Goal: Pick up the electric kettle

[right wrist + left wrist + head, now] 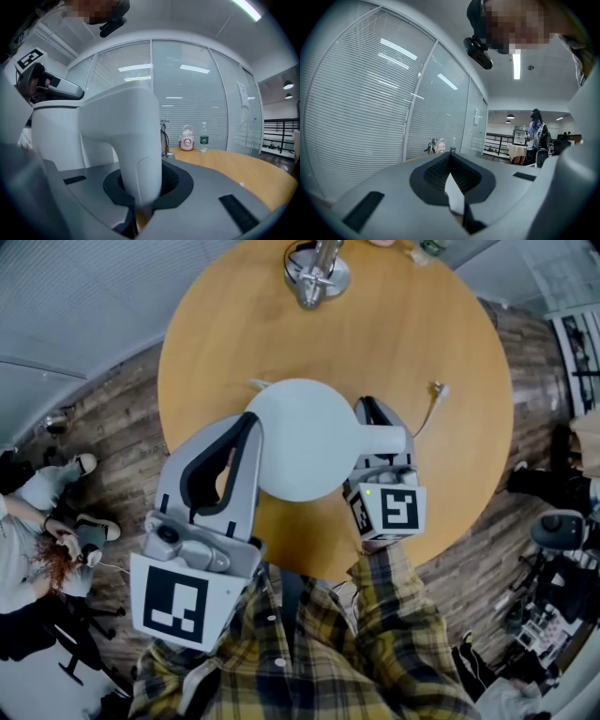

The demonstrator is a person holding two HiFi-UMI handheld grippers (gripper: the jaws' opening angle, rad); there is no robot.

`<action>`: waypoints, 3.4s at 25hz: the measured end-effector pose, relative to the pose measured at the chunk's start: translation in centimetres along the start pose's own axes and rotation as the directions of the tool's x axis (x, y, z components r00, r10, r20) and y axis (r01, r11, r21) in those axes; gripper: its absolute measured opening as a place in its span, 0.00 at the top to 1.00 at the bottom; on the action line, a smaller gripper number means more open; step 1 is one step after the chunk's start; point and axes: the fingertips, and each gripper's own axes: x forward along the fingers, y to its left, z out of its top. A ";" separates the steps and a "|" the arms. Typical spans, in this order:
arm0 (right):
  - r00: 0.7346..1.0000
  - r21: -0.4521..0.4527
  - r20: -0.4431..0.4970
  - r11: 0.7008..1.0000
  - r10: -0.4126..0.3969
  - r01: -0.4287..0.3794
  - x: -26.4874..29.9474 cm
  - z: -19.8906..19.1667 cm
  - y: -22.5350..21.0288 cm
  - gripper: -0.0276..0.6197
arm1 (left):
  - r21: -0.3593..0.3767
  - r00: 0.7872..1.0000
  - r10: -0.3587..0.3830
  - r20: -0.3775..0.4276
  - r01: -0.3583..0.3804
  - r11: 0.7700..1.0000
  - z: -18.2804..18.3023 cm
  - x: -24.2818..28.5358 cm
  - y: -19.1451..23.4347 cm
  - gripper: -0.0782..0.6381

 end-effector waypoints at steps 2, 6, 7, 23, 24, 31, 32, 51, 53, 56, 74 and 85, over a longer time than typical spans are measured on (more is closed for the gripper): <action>1.000 0.002 0.004 1.000 -0.010 0.010 -0.1 0.3 -0.2 0.88 | 0.001 1.000 0.008 0.004 -0.008 1.000 0.2 -0.1 0.1 0.89; 1.000 0.034 0.006 0.999 -0.020 0.020 -0.2 1.1 -0.8 0.88 | -0.001 1.000 0.023 0.013 -0.023 1.000 0.9 -0.2 0.5 0.89; 1.000 0.040 0.006 0.999 -0.022 0.022 -0.4 1.4 -0.9 0.88 | -0.001 1.000 0.026 0.016 -0.026 1.000 1.1 -0.3 0.6 0.89; 0.997 0.010 0.023 0.998 -0.069 0.068 -5.6 7.2 -2.4 0.88 | 0.021 0.995 0.007 0.100 -0.009 1.000 6.1 -2.5 -1.1 0.89; 0.997 0.011 0.023 0.998 -0.067 0.067 -6.0 7.7 -2.4 0.88 | 0.025 0.994 0.006 0.109 -0.008 1.000 6.5 -2.5 -1.2 0.89; 0.998 0.028 0.030 0.998 -0.059 0.058 -9.1 10.2 -1.9 0.88 | 0.040 0.994 -0.007 0.111 0.002 0.999 7.3 -3.8 -1.7 0.89; 0.998 0.024 0.031 0.998 -0.058 0.057 -9.7 10.6 -1.8 0.88 | 0.042 0.994 -0.008 0.109 0.004 0.999 7.3 -4.1 -1.8 0.89; 0.993 0.056 0.054 0.993 -0.104 0.101 -17.8 13.8 -1.3 0.88 | 0.083 0.990 -0.100 0.095 0.093 0.992 6.8 -5.9 -5.0 0.89; 0.991 0.059 0.058 0.992 -0.118 0.115 -18.2 14.0 -1.6 0.88 | 0.088 0.989 -0.112 0.092 0.104 0.991 6.7 -5.6 -5.2 0.89; 0.988 0.066 0.061 0.988 -0.141 0.137 -18.8 14.2 -2.1 0.88 | 0.091 0.988 -0.127 0.086 0.119 0.989 6.5 -5.2 -5.5 0.89; 0.984 0.068 0.056 0.984 -0.169 0.165 -19.1 13.9 -3.0 0.88 | 0.103 0.986 -0.149 0.077 0.140 0.985 6.2 -4.7 -6.5 0.89; 0.986 0.068 0.050 0.985 -0.160 0.156 -18.7 13.6 -2.8 0.88 | 0.100 0.987 -0.145 0.069 0.138 0.985 5.9 -4.7 -6.3 0.89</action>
